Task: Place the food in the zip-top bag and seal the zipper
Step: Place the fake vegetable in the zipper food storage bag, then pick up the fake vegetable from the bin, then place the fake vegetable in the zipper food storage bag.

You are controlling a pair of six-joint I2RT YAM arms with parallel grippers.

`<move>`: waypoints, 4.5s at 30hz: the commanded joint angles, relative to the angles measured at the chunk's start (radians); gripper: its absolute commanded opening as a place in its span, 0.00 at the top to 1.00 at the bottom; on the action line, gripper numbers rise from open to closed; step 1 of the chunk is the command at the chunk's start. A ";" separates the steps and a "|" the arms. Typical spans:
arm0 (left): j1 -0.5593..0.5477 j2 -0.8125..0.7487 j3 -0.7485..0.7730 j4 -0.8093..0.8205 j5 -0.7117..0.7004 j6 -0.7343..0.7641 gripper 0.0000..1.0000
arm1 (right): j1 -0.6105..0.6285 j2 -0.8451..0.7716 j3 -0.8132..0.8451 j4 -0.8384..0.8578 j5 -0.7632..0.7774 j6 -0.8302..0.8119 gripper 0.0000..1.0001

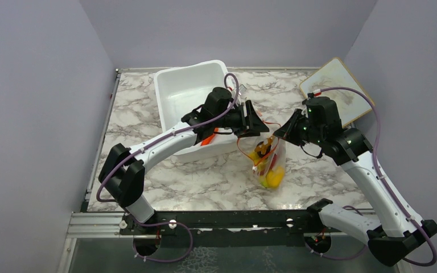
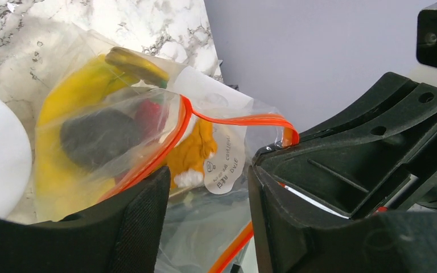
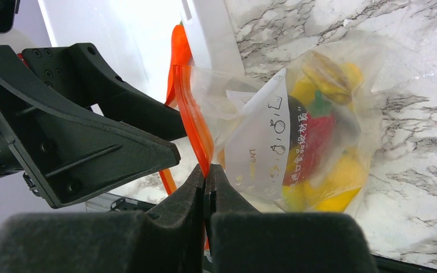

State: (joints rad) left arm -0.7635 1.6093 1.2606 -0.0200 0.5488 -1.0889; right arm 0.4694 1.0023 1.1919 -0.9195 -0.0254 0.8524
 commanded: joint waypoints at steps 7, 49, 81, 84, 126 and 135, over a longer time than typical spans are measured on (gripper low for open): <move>-0.010 0.005 0.093 -0.068 0.003 0.089 0.42 | -0.002 -0.012 0.005 0.049 0.015 0.001 0.99; 0.225 0.151 0.172 -0.608 -0.623 0.904 0.18 | -0.002 0.042 0.147 -0.083 0.015 -0.158 0.99; 0.225 0.370 0.229 -0.574 -0.540 0.924 0.64 | -0.002 0.056 0.198 -0.097 0.028 -0.177 0.99; 0.226 0.351 0.256 -0.588 -0.546 0.914 0.65 | -0.002 0.050 0.192 -0.093 0.019 -0.168 0.99; 0.180 -0.272 -0.120 0.285 0.032 0.299 0.69 | -0.002 -0.410 -0.303 0.206 -0.124 0.216 0.99; 0.028 -0.298 -0.206 0.334 -0.001 0.294 0.69 | -0.002 -0.547 -0.459 0.263 -0.123 0.332 0.99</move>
State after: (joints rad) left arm -0.6895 1.3525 1.0939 0.2276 0.5293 -0.7727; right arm 0.4694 0.4992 0.7734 -0.7422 -0.1684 1.1145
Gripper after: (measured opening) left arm 0.400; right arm 0.012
